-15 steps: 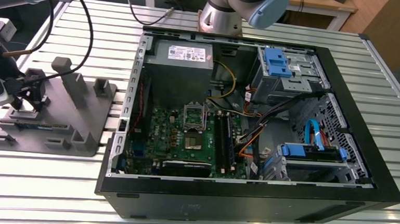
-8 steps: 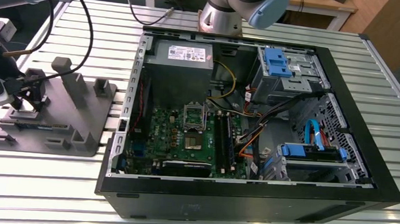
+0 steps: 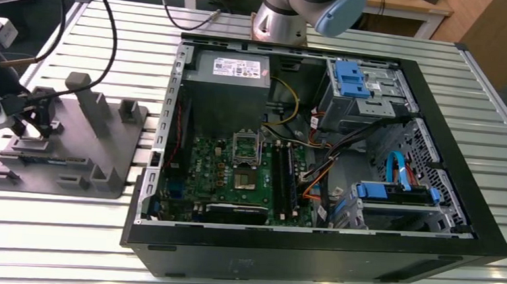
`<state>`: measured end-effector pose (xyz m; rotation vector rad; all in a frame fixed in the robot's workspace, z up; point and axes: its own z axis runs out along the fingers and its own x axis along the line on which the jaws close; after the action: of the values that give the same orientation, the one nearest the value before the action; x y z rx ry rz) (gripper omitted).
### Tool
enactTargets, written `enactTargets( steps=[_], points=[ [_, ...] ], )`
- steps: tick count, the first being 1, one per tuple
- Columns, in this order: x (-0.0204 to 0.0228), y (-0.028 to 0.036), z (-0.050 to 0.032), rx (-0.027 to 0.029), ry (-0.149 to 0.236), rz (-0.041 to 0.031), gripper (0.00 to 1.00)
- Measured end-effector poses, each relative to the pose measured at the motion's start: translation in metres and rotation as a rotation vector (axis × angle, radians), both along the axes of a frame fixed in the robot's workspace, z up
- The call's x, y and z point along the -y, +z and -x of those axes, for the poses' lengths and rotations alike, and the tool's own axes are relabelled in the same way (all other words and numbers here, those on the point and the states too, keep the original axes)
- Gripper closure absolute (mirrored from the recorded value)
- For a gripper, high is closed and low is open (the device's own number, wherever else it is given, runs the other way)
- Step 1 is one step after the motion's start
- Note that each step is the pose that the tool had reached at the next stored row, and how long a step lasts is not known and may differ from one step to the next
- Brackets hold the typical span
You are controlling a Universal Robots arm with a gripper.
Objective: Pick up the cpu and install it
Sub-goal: 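Pick up the cpu and move it towards the insertion slot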
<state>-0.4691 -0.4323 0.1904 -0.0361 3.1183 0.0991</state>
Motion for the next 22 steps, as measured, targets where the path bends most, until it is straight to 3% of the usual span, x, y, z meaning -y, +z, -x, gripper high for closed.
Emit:
enactTargets(
  steps=[22],
  points=[
    [0.0001,-0.0048,0.0002,-0.0004,-0.001,0.0003,0.53]
  ],
)
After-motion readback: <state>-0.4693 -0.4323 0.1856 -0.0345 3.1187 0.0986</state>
